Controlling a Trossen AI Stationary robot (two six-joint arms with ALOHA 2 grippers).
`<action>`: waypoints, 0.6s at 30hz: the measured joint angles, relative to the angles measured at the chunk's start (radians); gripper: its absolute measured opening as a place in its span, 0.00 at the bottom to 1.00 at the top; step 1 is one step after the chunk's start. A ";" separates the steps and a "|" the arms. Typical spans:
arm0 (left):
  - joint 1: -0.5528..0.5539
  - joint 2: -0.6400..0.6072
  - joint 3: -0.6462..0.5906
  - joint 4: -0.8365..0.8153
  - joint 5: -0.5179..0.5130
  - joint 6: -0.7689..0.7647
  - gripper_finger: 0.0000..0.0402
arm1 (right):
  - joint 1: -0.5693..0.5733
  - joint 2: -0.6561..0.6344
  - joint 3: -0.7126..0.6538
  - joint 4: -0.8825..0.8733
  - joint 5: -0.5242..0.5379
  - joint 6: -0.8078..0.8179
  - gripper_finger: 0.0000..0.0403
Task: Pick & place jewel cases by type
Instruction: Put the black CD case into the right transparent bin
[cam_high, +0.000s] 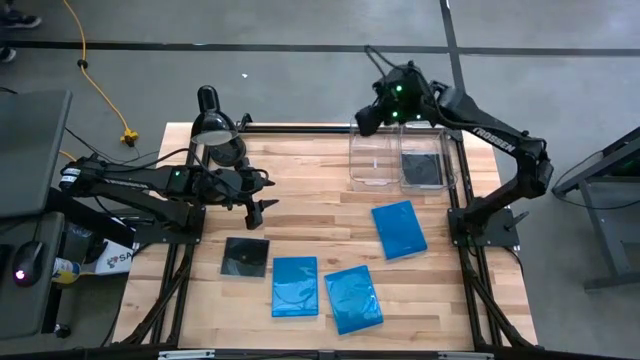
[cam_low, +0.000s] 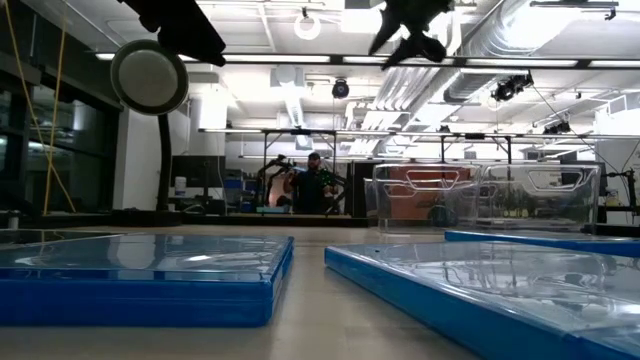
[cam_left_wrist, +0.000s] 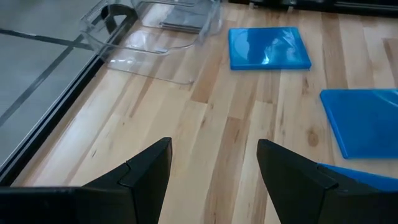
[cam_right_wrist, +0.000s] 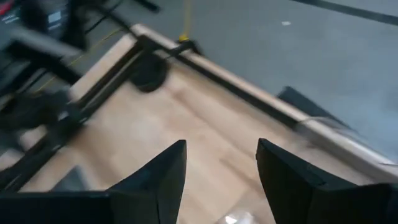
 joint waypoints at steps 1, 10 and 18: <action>0.000 0.000 0.000 0.000 -0.008 -0.019 0.59 | 0.023 0.000 0.000 0.005 -0.005 0.001 0.44; 0.000 0.000 0.000 -0.004 0.010 -0.224 0.59 | 0.264 0.000 0.000 0.097 -0.019 0.016 0.44; -0.006 0.000 0.000 -0.182 0.003 -0.398 0.59 | 0.452 0.000 -0.086 0.123 0.025 0.082 0.44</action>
